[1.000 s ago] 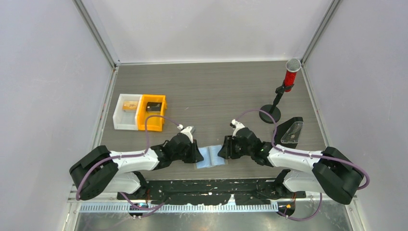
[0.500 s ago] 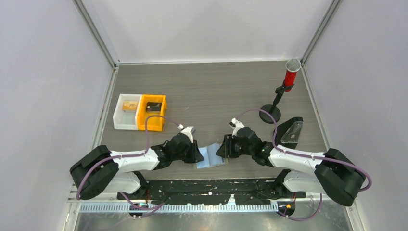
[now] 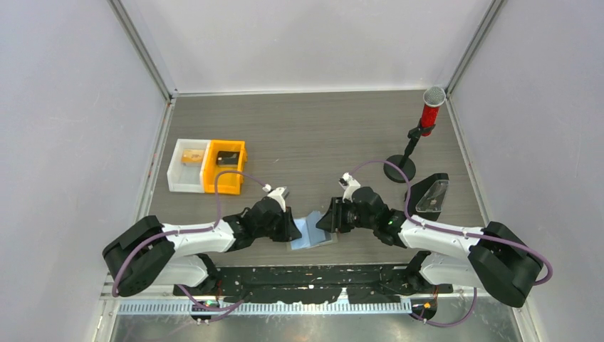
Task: Take the credit cards out of the card holder
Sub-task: Remove the credit card from the card holder.
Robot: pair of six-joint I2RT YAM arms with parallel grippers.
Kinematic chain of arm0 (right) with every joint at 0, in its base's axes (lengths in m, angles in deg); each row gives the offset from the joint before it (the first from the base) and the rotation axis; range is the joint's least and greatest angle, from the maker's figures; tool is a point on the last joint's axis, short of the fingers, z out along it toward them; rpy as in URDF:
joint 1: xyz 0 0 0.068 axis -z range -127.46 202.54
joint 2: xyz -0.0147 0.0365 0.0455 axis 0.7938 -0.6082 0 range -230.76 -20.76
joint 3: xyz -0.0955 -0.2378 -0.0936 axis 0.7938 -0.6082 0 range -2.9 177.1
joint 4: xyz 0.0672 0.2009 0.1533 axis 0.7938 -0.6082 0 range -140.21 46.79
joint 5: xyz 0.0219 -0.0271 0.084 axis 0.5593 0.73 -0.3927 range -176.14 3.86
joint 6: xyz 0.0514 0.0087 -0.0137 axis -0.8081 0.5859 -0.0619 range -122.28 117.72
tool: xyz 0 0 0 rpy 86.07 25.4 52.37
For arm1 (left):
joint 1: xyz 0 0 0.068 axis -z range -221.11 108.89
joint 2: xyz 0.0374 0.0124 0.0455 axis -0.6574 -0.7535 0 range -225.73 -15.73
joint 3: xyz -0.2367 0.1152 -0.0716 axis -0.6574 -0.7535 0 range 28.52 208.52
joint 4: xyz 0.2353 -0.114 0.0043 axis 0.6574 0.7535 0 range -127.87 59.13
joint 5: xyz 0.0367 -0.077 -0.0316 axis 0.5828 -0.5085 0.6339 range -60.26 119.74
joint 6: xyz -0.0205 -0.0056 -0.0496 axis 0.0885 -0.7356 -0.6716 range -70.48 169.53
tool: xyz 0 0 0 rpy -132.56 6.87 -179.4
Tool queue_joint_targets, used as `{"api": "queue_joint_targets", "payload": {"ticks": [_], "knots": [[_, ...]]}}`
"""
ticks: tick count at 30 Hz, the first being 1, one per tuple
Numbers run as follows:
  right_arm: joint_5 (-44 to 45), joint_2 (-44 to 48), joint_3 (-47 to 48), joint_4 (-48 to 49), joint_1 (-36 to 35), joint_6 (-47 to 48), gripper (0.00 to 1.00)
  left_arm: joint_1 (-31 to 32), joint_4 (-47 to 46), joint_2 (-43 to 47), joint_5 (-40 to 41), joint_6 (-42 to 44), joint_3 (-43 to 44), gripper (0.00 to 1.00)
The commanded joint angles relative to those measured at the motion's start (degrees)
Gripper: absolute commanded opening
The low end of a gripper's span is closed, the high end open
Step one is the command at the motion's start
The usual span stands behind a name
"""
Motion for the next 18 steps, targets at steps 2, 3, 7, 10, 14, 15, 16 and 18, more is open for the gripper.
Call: {"api": "queue_joint_targets", "payload": {"ticks": [2, 3, 7, 10, 14, 15, 16, 18], "knots": [[-2.0, 0.06, 1.41, 4.42, -1.13, -1.55, 0.38, 0.29, 0.77, 2.24, -0.22, -0.12, -0.09, 0.17], [-1.97, -0.2, 1.66, 4.5, -1.25, -1.66, 0.38, 0.29, 1.05, 2.63, -0.19, -0.15, -0.08, 0.17], [-1.94, -0.86, 1.88, 5.2, -1.92, -2.28, 0.37, 0.29, 2.91, 4.8, 0.21, -0.13, 0.31, 0.18], [-1.81, -0.97, 1.99, 5.36, -2.39, -2.41, 0.36, 0.27, 4.86, 6.78, 0.72, -0.13, 0.65, 0.19], [-1.29, -0.6, 2.16, 5.33, -2.79, -2.67, 0.35, 0.29, 9.15, 10.27, 2.78, 0.85, 1.64, 0.22], [-1.3, -0.64, 2.32, 5.26, -2.99, -2.69, 0.35, 0.27, 9.7, 11.27, 3.27, 1.06, 1.82, 0.22], [-1.31, -0.77, 2.7, 4.99, -3.06, -2.65, 0.35, 0.27, 11.5, 12.49, 3.88, 1.36, 1.96, 0.23], [-1.08, -1.1, 3.36, 4.38, -3.49, -2.68, 0.37, 0.21, 13.93, 14.49, 5.14, 1.89, 2.32, 0.24]]}}
